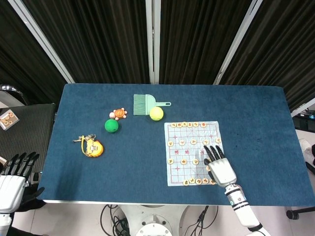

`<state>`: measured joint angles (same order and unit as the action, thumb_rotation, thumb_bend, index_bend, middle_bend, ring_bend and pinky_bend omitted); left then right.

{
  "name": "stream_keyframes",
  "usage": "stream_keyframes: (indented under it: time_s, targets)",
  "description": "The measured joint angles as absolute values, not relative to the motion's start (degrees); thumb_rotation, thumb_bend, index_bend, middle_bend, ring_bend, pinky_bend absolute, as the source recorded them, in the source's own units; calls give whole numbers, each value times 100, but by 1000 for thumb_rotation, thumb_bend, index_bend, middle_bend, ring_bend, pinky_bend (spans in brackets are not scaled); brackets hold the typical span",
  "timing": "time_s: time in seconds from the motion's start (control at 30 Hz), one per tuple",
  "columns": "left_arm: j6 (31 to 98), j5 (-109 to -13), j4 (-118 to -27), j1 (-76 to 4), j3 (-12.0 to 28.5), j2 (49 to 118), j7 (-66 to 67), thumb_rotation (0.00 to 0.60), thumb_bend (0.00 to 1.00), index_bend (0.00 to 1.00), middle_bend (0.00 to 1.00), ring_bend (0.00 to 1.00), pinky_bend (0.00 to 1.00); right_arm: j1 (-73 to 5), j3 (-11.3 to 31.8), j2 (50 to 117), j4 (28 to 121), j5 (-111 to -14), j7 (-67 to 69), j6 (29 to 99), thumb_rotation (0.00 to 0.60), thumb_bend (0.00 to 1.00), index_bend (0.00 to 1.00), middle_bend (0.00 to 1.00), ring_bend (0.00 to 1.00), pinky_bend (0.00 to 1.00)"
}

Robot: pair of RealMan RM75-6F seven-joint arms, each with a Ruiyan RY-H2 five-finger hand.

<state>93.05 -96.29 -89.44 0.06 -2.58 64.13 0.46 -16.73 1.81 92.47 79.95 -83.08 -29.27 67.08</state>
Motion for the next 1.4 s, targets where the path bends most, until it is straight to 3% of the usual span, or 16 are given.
stream_keyframes:
  time_s: [0.27, 0.83, 1.17, 1.4]
  targets:
    - [9317, -9614, -8915, 15, -248, 6414, 12, 600, 128, 68, 47, 0, 0, -1705, 170, 9236, 8025, -8283, -2864, 6747, 600, 235, 548, 0, 0, 0]
    - [9381, -9604, -8890, 61, -241, 6409, -25, 600, 128, 68, 47, 0, 0, -1829, 3, 9158, 8482, -8646, -2990, 6881, 600, 236, 567, 3, 0, 0]
    - [9389, -9601, -8887, 69, -236, 6386, -50, 600, 128, 68, 47, 0, 0, -1931, -72, 9300, 8504, -8566, -3259, 6654, 600, 234, 561, 1, 0, 0]
    - [9378, -9598, -8892, 57, -223, 6377, -51, 600, 128, 68, 47, 0, 0, -1968, -79, 9239, 8591, -8488, -3309, 6583, 600, 218, 474, 0, 0, 0]
